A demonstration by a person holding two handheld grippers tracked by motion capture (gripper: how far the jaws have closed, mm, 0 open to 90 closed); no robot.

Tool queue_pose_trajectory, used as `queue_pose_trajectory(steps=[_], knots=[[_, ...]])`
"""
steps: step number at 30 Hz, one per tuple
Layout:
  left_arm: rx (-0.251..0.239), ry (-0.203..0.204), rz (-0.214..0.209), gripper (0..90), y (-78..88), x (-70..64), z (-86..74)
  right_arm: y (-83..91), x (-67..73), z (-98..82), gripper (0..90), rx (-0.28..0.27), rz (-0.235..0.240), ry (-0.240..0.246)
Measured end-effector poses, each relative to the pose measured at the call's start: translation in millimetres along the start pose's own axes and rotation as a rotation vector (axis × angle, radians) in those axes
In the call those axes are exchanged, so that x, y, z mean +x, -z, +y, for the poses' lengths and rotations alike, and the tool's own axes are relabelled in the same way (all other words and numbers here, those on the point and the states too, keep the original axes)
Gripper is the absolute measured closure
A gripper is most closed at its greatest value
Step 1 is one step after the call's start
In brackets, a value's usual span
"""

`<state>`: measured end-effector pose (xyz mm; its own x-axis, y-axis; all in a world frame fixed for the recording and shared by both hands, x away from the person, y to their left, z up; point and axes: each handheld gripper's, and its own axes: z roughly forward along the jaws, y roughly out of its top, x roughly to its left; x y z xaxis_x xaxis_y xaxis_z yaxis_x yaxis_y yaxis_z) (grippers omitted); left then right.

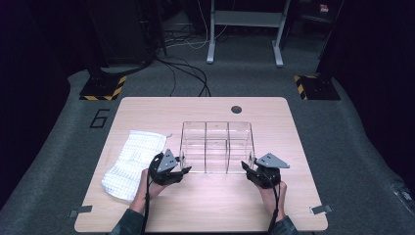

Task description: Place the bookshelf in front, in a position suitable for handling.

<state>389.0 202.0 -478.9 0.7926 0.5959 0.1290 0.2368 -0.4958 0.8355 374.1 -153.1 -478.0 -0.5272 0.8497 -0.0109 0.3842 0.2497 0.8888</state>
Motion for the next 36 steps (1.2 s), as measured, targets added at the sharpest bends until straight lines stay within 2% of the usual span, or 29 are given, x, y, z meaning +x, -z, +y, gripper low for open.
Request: queue_pose_trajectory(steps=[3,6,8,10,17,21,23,26,28,31,32,33,34,35,36], knots=[[0.011,0.018,0.003,33.6,5.0,-0.6,-0.2,0.1,-4.9,-0.6,47.5,0.019,0.027,0.003],[0.023,0.016,0.006,24.9,8.2,-0.3,-0.3,0.6,-7.3,-1.3,45.3,0.022,0.044,-0.006],[0.032,0.015,0.014,19.3,11.0,-0.5,-0.8,1.9,-10.2,-1.5,38.2,0.034,0.052,-0.013],[0.039,0.016,0.025,16.2,13.9,-0.9,-1.9,3.0,-10.9,-1.3,35.6,0.040,0.055,-0.024],[0.079,0.053,0.072,10.5,27.2,2.2,-6.8,5.7,-13.8,0.7,25.9,0.064,0.077,-0.009],[0.096,0.062,0.096,7.0,33.3,5.7,-9.0,7.3,-15.0,1.6,22.1,0.079,0.076,-0.007],[0.112,0.074,0.128,5.8,41.1,11.2,-11.2,8.9,-15.4,2.3,20.7,0.083,0.079,-0.010],[0.107,0.094,0.172,4.3,50.4,18.5,-13.3,9.6,-16.3,3.8,19.6,0.077,0.086,-0.007],[0.108,0.107,0.181,3.9,54.3,20.9,-14.0,9.9,-16.0,4.3,19.4,0.080,0.089,-0.011],[0.112,0.141,0.242,3.7,69.2,33.2,-18.7,9.5,-16.5,5.5,19.0,0.082,0.096,0.006],[0.112,0.141,0.242,3.9,69.2,33.2,-18.7,9.5,-16.5,5.5,19.0,0.082,0.096,0.006],[0.132,0.161,0.268,3.9,75.2,40.2,-21.7,9.5,-16.0,5.9,18.9,0.082,0.101,0.005],[0.132,0.161,0.268,4.5,75.2,40.2,-21.7,9.5,-16.0,5.9,18.9,0.082,0.101,0.005],[0.153,0.190,0.308,4.9,78.4,47.7,-25.7,8.9,-15.8,6.4,19.0,0.081,0.108,0.013],[0.168,0.210,0.318,5.3,78.6,51.8,-27.9,8.7,-15.5,6.7,19.2,0.084,0.106,0.016]])
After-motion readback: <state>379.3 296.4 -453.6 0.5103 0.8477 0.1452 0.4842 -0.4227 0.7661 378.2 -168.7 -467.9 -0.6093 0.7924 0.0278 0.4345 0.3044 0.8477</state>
